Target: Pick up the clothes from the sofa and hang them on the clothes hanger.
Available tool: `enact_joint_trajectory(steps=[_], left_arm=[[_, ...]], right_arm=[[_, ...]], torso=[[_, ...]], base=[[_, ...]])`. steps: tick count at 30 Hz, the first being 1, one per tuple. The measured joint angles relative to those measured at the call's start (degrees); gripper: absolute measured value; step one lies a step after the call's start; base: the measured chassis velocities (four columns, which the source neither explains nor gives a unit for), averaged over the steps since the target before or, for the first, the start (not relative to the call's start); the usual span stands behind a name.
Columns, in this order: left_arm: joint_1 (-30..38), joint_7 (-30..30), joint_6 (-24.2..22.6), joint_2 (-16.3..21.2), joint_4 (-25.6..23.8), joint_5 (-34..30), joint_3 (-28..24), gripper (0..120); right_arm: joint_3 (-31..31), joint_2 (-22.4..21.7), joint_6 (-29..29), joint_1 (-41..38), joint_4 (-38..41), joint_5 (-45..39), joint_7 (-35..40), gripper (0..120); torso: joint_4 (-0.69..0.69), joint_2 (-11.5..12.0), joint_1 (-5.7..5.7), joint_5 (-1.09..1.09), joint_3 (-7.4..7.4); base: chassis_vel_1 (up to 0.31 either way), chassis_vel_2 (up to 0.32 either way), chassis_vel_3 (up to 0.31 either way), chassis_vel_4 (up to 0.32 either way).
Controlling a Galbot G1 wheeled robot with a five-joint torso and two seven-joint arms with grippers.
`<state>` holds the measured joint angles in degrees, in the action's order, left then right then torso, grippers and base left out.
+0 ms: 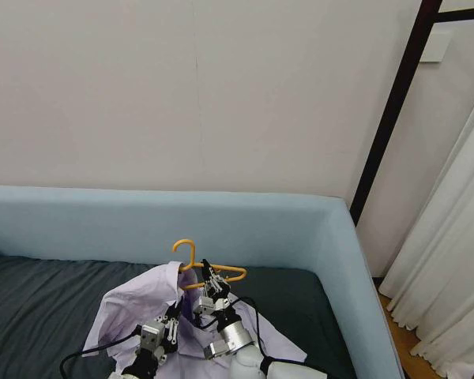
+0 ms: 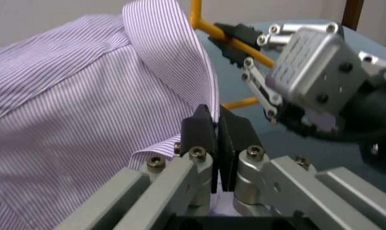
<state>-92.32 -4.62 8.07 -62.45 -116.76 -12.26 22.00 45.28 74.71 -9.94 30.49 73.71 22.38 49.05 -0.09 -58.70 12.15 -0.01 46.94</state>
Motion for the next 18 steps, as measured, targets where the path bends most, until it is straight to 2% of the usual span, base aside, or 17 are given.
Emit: enact_joint_trajectory(steps=[9,13,14,17,18], left_arm=[[-0.6,0.0,4.2,0.4,0.7,1.6,2.2,0],[-1.3,0.1,8.8,-0.2,1.9,3.8,3.1,16],[-1.3,0.1,8.8,-0.2,1.9,3.8,3.1,16],[-4.2,0.3,12.4,-0.3,1.8,4.8,4.3,29],[-4.2,0.3,12.4,-0.3,1.8,4.8,4.3,29]], right_arm=[[-0.7,0.0,0.5,-0.4,0.9,-0.8,-0.1,5],[-1.3,-0.1,1.3,0.0,0.9,-0.8,-0.1,5],[-1.3,-0.1,1.3,0.0,0.9,-0.8,-0.1,5],[-2.6,-0.1,2.2,0.1,0.6,-0.9,-0.1,5],[-2.6,-0.1,2.2,0.1,0.6,-0.9,-0.1,5]], torso=[[0.0,0.0,0.0,0.0,0.0],[-0.01,0.0,0.0,0.0,0.0],[-0.01,0.0,0.0,0.0,0.0],[0.0,0.0,0.0,0.0,0.0],[0.0,0.0,0.0,0.0,0.0]], base=[[0.0,0.0,0.0,0.0],[0.0,0.0,0.0,0.0],[0.0,0.0,0.0,0.0],[0.0,0.0,0.0,0.0],[0.0,0.0,0.0,0.0]])
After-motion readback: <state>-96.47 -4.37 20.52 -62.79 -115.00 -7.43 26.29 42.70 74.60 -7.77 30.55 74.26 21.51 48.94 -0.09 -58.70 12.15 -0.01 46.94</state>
